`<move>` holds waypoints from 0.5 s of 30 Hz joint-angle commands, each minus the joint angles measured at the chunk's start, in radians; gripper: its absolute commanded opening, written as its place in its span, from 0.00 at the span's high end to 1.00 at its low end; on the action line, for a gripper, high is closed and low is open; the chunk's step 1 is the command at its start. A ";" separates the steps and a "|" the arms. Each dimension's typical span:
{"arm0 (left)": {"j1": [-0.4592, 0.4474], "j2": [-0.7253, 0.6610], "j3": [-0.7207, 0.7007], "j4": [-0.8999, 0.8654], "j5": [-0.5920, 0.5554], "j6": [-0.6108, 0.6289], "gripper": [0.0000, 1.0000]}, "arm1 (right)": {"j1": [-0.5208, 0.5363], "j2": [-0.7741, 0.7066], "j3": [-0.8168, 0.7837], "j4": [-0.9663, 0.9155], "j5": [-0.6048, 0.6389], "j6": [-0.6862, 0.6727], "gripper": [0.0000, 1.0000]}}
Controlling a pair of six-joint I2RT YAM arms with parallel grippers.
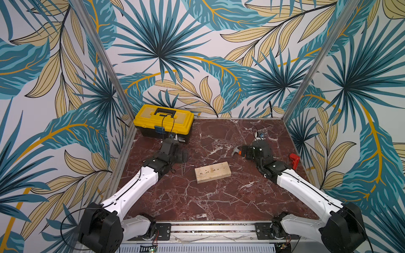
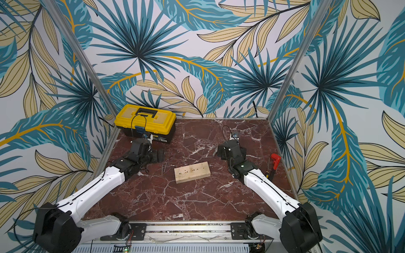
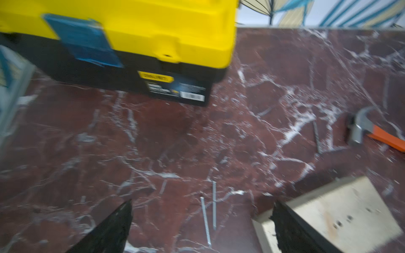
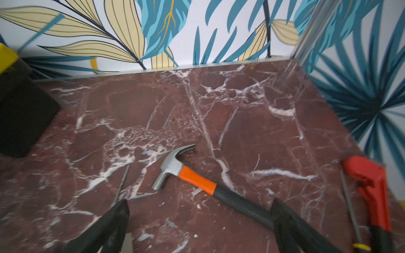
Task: Use a claw hammer to pull out a nail
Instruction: Reset both arms
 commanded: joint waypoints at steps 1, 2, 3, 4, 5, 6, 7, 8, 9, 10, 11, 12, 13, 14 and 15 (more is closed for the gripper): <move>0.081 -0.042 -0.097 0.168 -0.129 0.097 0.00 | -0.005 0.048 -0.054 0.214 0.141 -0.224 0.01; 0.103 -0.048 -0.127 0.207 -0.143 0.127 0.00 | -0.013 0.077 -0.058 0.252 0.171 -0.243 0.01; 0.123 -0.046 -0.152 0.241 -0.163 0.137 0.01 | -0.025 0.101 -0.057 0.267 0.184 -0.248 0.01; 0.147 -0.039 -0.182 0.286 -0.178 0.143 0.01 | -0.047 0.122 -0.065 0.296 0.189 -0.234 0.01; 0.173 -0.028 -0.210 0.333 -0.183 0.142 0.00 | -0.072 0.137 -0.087 0.336 0.186 -0.211 0.00; 0.197 -0.015 -0.232 0.376 -0.179 0.138 0.00 | -0.099 0.144 -0.109 0.372 0.169 -0.200 0.01; 0.222 0.003 -0.255 0.426 -0.185 0.137 0.00 | -0.127 0.153 -0.138 0.419 0.156 -0.186 0.00; 0.248 0.024 -0.273 0.478 -0.190 0.132 0.00 | -0.144 0.161 -0.167 0.478 0.152 -0.182 0.00; 0.269 0.044 -0.287 0.523 -0.171 0.133 0.00 | -0.159 0.164 -0.180 0.505 0.152 -0.180 0.01; 0.286 0.070 -0.298 0.573 -0.159 0.136 0.01 | -0.166 0.159 -0.180 0.521 0.141 -0.178 0.00; 0.296 0.098 -0.307 0.624 -0.157 0.148 0.01 | -0.171 0.165 -0.205 0.609 0.133 -0.219 0.00; 0.301 0.122 -0.313 0.662 -0.166 0.157 0.00 | -0.172 0.171 -0.217 0.650 0.139 -0.240 0.00; 0.306 0.148 -0.317 0.698 -0.177 0.157 0.01 | -0.181 0.177 -0.213 0.657 0.137 -0.242 0.01; 0.310 0.172 -0.321 0.732 -0.173 0.157 0.00 | -0.195 0.181 -0.200 0.631 0.137 -0.230 0.00; 0.311 0.189 -0.327 0.761 -0.169 0.158 0.01 | -0.206 0.182 -0.189 0.598 0.136 -0.220 0.01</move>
